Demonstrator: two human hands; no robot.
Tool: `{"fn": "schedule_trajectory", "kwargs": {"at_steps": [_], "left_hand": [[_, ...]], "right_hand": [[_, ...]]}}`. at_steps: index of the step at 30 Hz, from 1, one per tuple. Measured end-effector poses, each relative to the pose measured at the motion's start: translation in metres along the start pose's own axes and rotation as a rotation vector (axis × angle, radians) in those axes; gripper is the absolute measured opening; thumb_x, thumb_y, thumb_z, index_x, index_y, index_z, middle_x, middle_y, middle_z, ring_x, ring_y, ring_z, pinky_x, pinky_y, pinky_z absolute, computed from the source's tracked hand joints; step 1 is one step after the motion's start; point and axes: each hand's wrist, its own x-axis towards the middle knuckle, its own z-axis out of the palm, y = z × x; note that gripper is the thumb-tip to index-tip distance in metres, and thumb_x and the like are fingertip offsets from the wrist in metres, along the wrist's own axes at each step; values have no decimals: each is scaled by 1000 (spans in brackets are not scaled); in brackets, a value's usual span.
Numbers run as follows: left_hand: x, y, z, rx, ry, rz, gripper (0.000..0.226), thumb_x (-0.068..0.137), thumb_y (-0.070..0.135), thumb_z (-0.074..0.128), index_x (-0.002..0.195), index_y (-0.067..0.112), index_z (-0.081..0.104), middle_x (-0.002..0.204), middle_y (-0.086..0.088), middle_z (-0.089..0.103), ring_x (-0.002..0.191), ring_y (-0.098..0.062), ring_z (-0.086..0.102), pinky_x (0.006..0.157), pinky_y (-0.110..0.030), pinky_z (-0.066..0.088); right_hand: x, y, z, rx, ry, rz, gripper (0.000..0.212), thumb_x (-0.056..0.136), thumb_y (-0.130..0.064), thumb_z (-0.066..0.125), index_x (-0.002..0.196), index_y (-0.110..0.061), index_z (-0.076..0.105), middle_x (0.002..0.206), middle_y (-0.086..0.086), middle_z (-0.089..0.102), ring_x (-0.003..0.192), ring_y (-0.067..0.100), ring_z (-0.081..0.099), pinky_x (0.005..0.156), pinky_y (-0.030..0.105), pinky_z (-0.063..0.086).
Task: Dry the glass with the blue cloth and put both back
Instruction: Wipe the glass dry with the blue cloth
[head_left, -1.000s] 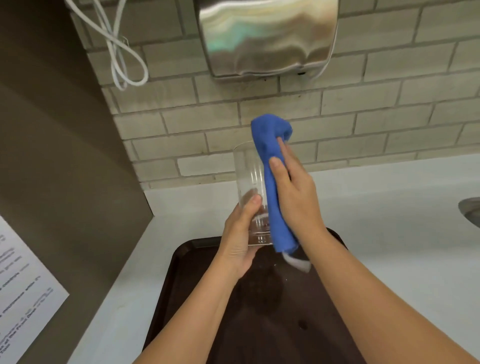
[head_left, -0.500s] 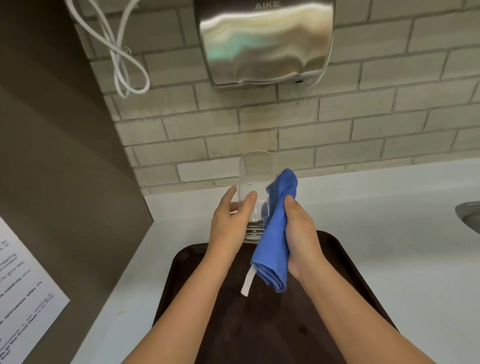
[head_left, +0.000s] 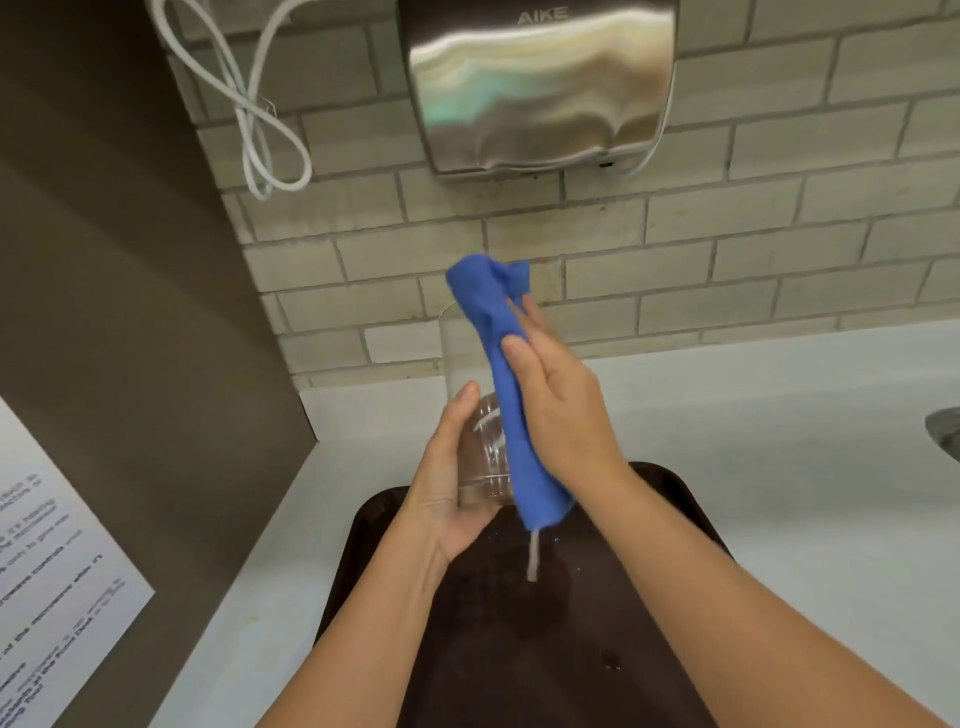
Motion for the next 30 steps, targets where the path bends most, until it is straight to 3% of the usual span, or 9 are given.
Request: {"fn": "schedule_trajectory", "kwargs": {"at_steps": [2, 5, 8, 10, 13, 16, 20, 26, 30], "left_hand": [[1, 0, 1, -48, 18, 9, 50, 61, 55, 65, 92, 16, 72, 88, -5, 73, 81, -21, 69, 76, -37, 56], [4, 1, 0, -83, 76, 18, 66, 58, 54, 67, 108, 12, 61, 99, -8, 64, 86, -24, 63, 83, -40, 49], [4, 1, -7, -102, 37, 28, 53, 61, 51, 67, 96, 11, 69, 86, -7, 72, 76, -21, 68, 71, -33, 57], [3, -2, -9, -161, 3, 19, 51, 57, 48, 74, 93, 12, 74, 88, -7, 75, 80, -20, 71, 69, -31, 58], [4, -7, -6, -267, -65, 18, 50, 52, 44, 81, 92, 15, 75, 94, -3, 76, 88, -15, 71, 71, -27, 57], [9, -7, -5, -253, -72, 4, 57, 60, 52, 72, 105, 16, 70, 104, -7, 71, 98, -22, 66, 91, -39, 50], [14, -2, -10, -212, -27, 62, 58, 54, 58, 68, 92, 15, 74, 88, -6, 75, 83, -20, 69, 82, -38, 54], [18, 4, 0, 96, 247, 131, 71, 62, 59, 63, 115, 12, 60, 107, -11, 65, 93, -25, 62, 86, -41, 51], [15, 13, 5, 526, 417, 351, 18, 86, 42, 51, 101, 32, 54, 95, 4, 67, 74, -10, 63, 59, -15, 51]], "right_hand": [[15, -1, -2, 103, 38, 98, 26, 96, -26, 35, 84, -33, 57, 89, -15, 60, 76, -8, 55, 72, 13, 43], [-1, 5, 2, 191, 113, 238, 38, 95, -28, 35, 59, -28, 44, 54, -10, 45, 45, -6, 45, 51, 11, 37], [-43, 7, 9, 159, 30, 188, 26, 95, -31, 35, 103, -33, 60, 95, -27, 62, 84, -14, 56, 74, 9, 46], [-56, 3, 14, 43, -33, 35, 39, 95, -27, 34, 134, -33, 31, 138, -23, 32, 124, -13, 31, 106, 12, 28], [-34, -6, 12, -183, -87, -91, 42, 96, -22, 34, 137, -26, 26, 142, -21, 12, 136, -5, 9, 117, 24, 10], [4, -6, 4, -42, -59, 24, 34, 95, -22, 36, 127, -19, 49, 137, -10, 41, 128, 2, 35, 109, 23, 27], [3, 14, 5, 374, 82, 490, 33, 92, -34, 41, 70, -20, 62, 69, 3, 64, 60, 8, 59, 64, 25, 48], [-20, 25, 8, 598, 237, 571, 26, 90, -41, 43, 81, -32, 66, 77, -6, 70, 70, 2, 67, 63, 18, 51], [-21, 22, 2, 385, 285, 472, 30, 94, -38, 34, 75, -30, 56, 77, -5, 61, 77, 10, 60, 68, 23, 45]]}}
